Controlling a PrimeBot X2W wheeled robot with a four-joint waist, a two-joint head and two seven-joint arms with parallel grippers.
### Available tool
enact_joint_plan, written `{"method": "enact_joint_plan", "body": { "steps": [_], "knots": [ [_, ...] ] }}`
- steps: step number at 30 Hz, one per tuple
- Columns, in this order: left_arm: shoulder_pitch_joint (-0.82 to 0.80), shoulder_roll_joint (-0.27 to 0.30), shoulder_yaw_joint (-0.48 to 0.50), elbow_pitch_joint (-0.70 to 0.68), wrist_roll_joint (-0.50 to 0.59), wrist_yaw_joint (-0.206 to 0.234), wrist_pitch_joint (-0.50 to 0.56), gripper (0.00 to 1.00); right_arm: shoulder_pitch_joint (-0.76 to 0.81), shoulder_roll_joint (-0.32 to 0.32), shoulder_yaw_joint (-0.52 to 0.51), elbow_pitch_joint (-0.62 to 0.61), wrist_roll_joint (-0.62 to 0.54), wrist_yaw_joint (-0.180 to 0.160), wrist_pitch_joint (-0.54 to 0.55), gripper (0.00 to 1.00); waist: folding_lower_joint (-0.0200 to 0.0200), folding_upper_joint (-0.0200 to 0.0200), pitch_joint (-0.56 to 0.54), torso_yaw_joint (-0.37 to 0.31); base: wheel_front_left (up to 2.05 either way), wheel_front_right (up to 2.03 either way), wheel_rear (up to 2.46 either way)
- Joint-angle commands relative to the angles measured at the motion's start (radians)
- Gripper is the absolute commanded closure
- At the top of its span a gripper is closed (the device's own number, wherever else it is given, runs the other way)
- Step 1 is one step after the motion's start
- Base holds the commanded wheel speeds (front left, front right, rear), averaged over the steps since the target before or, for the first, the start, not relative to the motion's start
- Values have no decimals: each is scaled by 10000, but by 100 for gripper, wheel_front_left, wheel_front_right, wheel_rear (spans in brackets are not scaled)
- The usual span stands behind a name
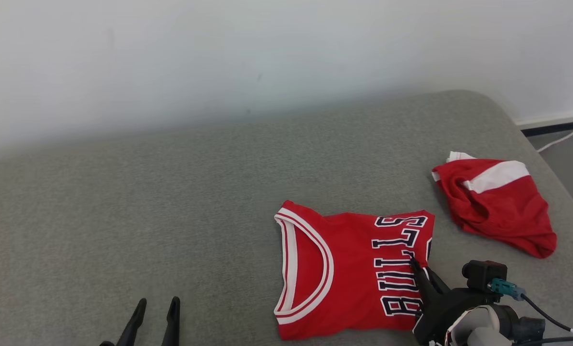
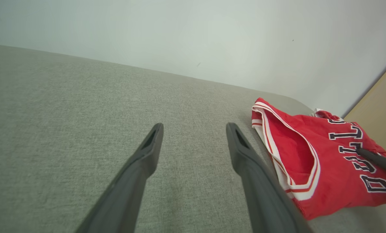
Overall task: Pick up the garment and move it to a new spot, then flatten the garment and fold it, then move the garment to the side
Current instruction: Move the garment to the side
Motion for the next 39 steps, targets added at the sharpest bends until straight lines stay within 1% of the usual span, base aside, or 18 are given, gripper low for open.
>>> {"method": "enact_joint_plan", "body": {
  "steps": [1, 10, 15, 21, 28, 30, 35, 39],
  "knots": [
    [-100, 15, 113, 24, 136, -2, -4, 0, 21, 27, -3, -9, -26, -11, -5, 100, 0, -1, 202, -770, 0, 0, 0],
    [-180, 8, 639, 168, 691, -2, -4, 0, -52, 146, 128, -128, -40, -11, -5, 100, 0, -1, 461, -1776, 0, 0, 0],
    [-359, 13, 553, 44, 604, -2, -4, 0, -258, -28, -32, -253, -84, -11, -6, 100, 0, -1, 693, -1896, 0, 0, 0],
    [-531, 11, 326, -1, 675, -2, -4, 0, -1131, -530, -92, -258, -515, -11, -7, 100, 0, -1, 963, -1638, 0, 0, 0],
    [-501, 11, 351, 36, 728, -3, -4, 0, -2381, -1185, -69, -62, -897, -11, -6, 100, 0, -1, 1110, -1259, 0, 0, 0],
    [-526, 11, 314, 42, 726, -3, -4, 0, -2951, -1523, -245, 250, -993, -11, -6, 100, 0, -1, 1195, -1065, 0, 0, 0],
    [-659, 11, 173, 61, 726, -3, -4, 0, -3560, -2182, -699, 1053, -1155, -11, -6, 100, 0, -1, 1330, -691, 0, 0, 0],
    [-710, 14, 110, 65, 768, -3, -4, 0, -3855, -2472, -1136, 2029, -1285, -11, -7, 100, 0, -1, 1442, -418, 0, 0, 0]
  ]
}}
